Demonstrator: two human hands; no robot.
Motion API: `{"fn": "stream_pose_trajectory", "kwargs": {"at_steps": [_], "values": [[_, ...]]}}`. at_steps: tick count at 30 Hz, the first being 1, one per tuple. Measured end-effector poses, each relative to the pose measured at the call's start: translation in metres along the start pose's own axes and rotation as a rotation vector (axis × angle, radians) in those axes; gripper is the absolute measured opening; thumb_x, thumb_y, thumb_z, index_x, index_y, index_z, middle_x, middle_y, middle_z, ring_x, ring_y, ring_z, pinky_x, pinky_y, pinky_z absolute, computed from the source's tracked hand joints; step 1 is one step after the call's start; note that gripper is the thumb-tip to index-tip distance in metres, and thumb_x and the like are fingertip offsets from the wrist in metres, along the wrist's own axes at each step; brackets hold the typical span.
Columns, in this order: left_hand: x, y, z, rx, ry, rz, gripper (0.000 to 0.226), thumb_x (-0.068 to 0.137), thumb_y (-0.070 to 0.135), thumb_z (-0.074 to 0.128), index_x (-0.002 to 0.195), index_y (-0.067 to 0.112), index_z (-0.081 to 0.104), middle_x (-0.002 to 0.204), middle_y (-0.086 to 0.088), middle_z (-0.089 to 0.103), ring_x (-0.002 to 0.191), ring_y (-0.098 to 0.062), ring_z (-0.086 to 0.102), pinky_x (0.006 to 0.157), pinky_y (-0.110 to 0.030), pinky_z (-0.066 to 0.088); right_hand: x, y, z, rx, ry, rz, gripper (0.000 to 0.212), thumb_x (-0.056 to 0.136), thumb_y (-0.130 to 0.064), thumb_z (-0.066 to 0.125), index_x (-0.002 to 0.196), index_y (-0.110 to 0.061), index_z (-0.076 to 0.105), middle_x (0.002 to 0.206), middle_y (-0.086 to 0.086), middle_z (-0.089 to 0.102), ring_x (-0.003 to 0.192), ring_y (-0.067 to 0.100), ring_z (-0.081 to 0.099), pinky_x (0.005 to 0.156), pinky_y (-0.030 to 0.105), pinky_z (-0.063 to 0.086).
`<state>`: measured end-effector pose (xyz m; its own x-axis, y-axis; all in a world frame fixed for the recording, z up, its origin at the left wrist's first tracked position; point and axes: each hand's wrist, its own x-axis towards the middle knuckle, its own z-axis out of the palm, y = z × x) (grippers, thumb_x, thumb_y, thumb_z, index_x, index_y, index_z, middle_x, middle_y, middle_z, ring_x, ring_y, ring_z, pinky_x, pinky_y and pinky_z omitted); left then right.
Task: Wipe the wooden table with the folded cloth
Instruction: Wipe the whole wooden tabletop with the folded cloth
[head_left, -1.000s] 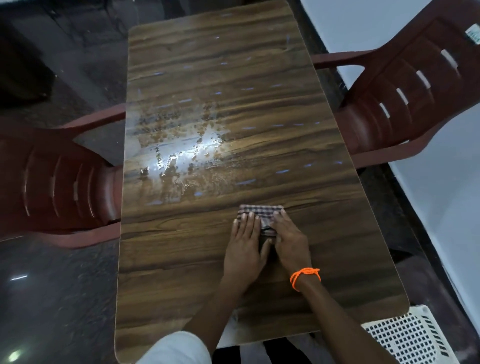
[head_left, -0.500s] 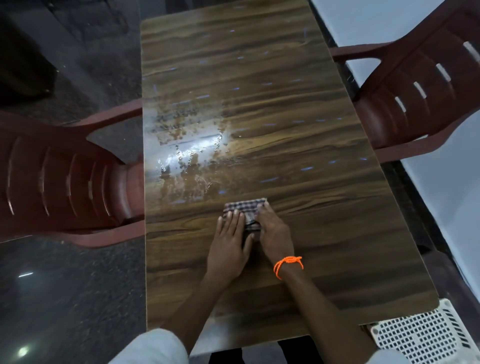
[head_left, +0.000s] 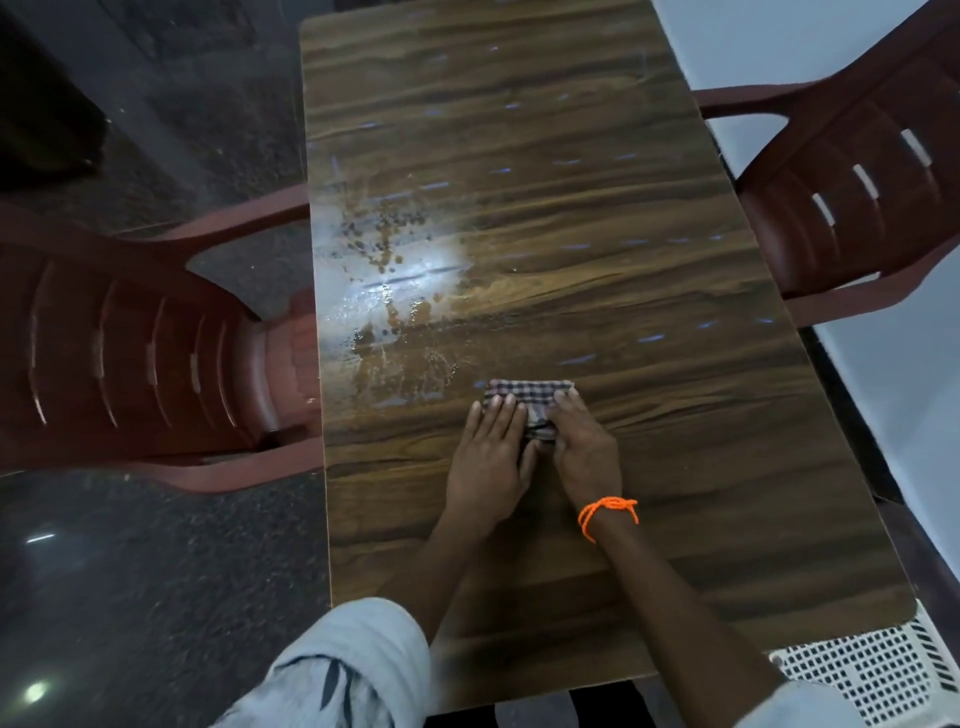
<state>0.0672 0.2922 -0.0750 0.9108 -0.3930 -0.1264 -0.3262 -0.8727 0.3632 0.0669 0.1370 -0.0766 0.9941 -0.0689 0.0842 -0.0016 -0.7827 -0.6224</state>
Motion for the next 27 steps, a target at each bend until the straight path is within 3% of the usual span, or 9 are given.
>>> {"fn": "stream_pose_trajectory", "kwargs": {"at_steps": [3,8,13,20,27], "values": [[-0.012,-0.027,-0.008,-0.018,0.031,-0.069,0.058,0.107,0.042,0.037,0.155,0.008,0.038,0.163,-0.012,0.033,0.155,-0.024,0.021,0.128,-0.047,0.012,0.007,-0.025,0.021,0.025,-0.046,-0.058,0.048,0.064,0.024,0.063,0.108,0.005,0.068,0.121,0.022,0.063,0.120,0.038,0.054,0.102,0.047,0.042],[-0.077,-0.060,-0.009,-0.028,0.131,-0.100,0.057,0.104,0.033,0.055,0.152,0.004,0.042,0.160,-0.014,0.037,0.154,-0.027,0.025,0.125,-0.051,0.023,-0.023,-0.064,0.047,0.038,-0.162,-0.165,0.051,0.069,0.020,0.061,0.116,0.000,0.066,0.129,0.014,0.060,0.129,0.029,0.047,0.107,0.035,0.039],[-0.110,-0.046,0.003,-0.051,0.087,-0.130,0.061,0.104,0.044,0.042,0.150,0.003,0.045,0.160,-0.014,0.038,0.153,-0.027,0.026,0.124,-0.050,0.025,-0.058,-0.057,0.041,0.022,-0.187,-0.198,0.047,0.070,0.015,0.066,0.112,-0.003,0.068,0.129,0.010,0.060,0.128,0.026,0.049,0.106,0.031,0.040],[-0.056,-0.042,-0.015,-0.005,0.030,-0.071,0.065,0.104,0.047,0.029,0.151,0.004,0.044,0.159,-0.015,0.040,0.152,-0.027,0.029,0.127,-0.046,0.018,-0.021,-0.052,0.030,-0.013,-0.073,-0.045,0.043,0.069,0.021,0.063,0.107,0.003,0.070,0.122,0.017,0.064,0.121,0.032,0.055,0.103,0.035,0.041],[-0.073,-0.094,-0.027,-0.010,0.137,-0.221,0.060,0.105,0.043,0.036,0.149,0.004,0.048,0.156,-0.015,0.045,0.150,-0.028,0.035,0.126,-0.047,0.022,0.001,-0.106,0.074,0.027,-0.191,-0.133,0.046,0.067,0.019,0.062,0.110,0.003,0.068,0.125,0.018,0.062,0.125,0.032,0.052,0.106,0.039,0.039]]}}
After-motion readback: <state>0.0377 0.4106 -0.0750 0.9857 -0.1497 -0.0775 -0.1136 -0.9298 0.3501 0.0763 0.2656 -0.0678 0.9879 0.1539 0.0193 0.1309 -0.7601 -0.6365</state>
